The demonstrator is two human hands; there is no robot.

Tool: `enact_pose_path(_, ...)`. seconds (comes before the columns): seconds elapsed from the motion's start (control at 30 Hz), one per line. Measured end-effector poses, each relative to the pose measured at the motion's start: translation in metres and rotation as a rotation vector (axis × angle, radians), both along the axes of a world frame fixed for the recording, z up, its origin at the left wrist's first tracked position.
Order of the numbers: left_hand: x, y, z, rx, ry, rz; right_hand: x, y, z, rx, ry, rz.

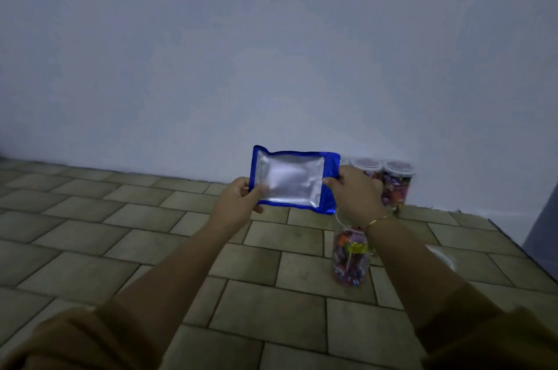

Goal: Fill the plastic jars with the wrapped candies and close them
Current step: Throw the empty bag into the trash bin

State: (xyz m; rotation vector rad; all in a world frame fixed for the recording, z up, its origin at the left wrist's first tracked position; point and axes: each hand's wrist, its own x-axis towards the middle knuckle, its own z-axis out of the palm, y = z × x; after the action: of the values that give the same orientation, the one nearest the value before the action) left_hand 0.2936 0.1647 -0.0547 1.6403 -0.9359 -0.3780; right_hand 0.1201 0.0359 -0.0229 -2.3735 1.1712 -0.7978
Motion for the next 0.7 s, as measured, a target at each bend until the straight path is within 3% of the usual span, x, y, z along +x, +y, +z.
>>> enact_pose_path(0.2,0.059,0.114,-0.016,0.072,-0.002,0.173,0.083,0.089,-0.008,0.134,-0.137,0.190)
enact_pose_path(0.43,0.141,0.328,-0.059,0.217,0.054,0.500,0.203,0.272,-0.051,0.365,-0.216,0.461)
enact_pose_path(0.7,0.166,0.552,-0.122,0.322,0.225,0.712,0.281,0.469,-0.123,0.577,-0.094,0.668)
